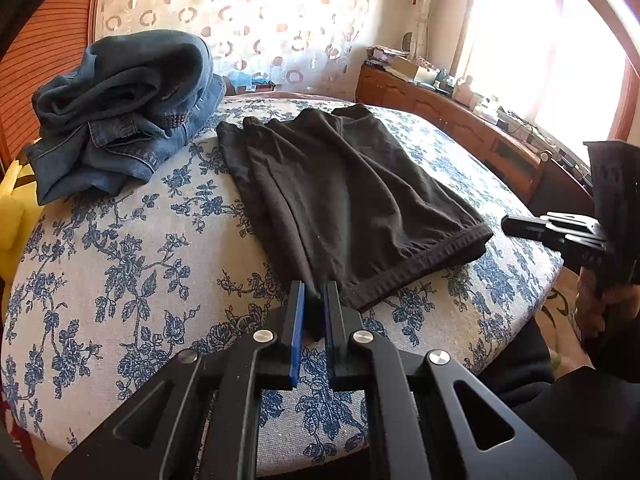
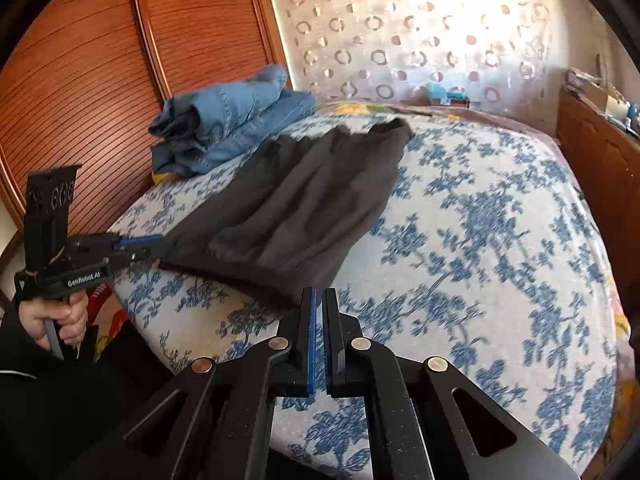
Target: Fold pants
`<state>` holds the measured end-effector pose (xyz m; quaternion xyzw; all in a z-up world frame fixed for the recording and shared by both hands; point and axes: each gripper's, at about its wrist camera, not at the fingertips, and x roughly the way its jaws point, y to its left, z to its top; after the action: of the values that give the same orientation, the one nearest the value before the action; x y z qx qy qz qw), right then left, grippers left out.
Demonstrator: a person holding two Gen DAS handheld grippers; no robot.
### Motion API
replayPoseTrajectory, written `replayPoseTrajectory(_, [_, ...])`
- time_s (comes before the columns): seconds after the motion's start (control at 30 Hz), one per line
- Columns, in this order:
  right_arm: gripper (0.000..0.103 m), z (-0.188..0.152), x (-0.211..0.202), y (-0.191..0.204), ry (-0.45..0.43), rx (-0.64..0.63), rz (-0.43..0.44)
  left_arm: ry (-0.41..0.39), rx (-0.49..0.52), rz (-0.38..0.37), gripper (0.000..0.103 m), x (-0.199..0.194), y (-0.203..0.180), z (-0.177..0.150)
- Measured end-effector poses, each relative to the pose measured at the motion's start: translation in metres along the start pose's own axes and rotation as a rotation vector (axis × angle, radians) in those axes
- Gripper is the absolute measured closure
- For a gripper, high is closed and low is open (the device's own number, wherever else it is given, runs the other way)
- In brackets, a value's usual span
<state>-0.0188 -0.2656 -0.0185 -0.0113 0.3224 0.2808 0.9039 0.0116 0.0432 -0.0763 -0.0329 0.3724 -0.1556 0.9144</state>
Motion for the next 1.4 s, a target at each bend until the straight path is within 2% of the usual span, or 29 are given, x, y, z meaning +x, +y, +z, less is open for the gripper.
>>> replayPoseTrajectory(0.17, [0.100,0.012,-0.002,0.000,-0.026,-0.017,-0.031,-0.007,-0.014,0.017,0.092,-0.003,0.004,0.004])
replayPoseTrajectory(0.3, [0.100,0.020,0.006,0.005,-0.039,-0.035,-0.045,-0.014,-0.037,0.035,0.088,-0.003,0.012,0.010])
replayPoseTrajectory(0.43, [0.100,0.028,0.021,0.010,-0.041,-0.051,-0.053,-0.025,-0.031,0.068,0.069,-0.001,0.016,0.017])
replayPoseTrajectory(0.6, [0.099,0.034,0.043,0.011,-0.033,-0.060,-0.060,-0.030,-0.014,0.076,0.040,0.005,0.017,0.026])
replayPoseTrajectory(0.63, [0.099,0.034,0.046,0.011,-0.033,-0.060,-0.061,-0.035,-0.009,0.080,0.027,0.007,0.016,0.028])
replayPoseTrajectory(0.67, [0.098,0.035,0.050,0.011,-0.033,-0.059,-0.064,-0.040,-0.007,0.079,0.021,0.008,0.015,0.030])
replayPoseTrajectory(0.77, [0.092,0.036,0.059,0.008,-0.029,-0.055,-0.076,-0.038,0.007,0.076,0.020,0.013,0.013,0.037])
replayPoseTrajectory(0.87, [0.074,0.039,0.068,0.005,-0.026,-0.047,-0.091,-0.043,0.026,0.085,0.020,0.017,0.011,0.044])
replayPoseTrajectory(0.9, [0.065,0.039,0.070,0.004,-0.025,-0.043,-0.096,-0.042,0.027,0.078,0.020,0.018,0.010,0.047])
replayPoseTrajectory(1.0, [0.056,0.040,0.077,0.000,-0.018,-0.029,-0.113,-0.042,0.040,0.064,0.020,0.022,0.008,0.055])
replayPoseTrajectory(1.23, [0.056,0.042,0.080,-0.006,-0.024,-0.008,-0.144,-0.033,0.084,0.055,0.021,0.044,0.004,0.080])
replayPoseTrajectory(1.4, [0.056,0.046,0.080,-0.010,-0.026,-0.006,-0.154,-0.018,0.097,0.046,0.029,0.060,0.005,0.099])
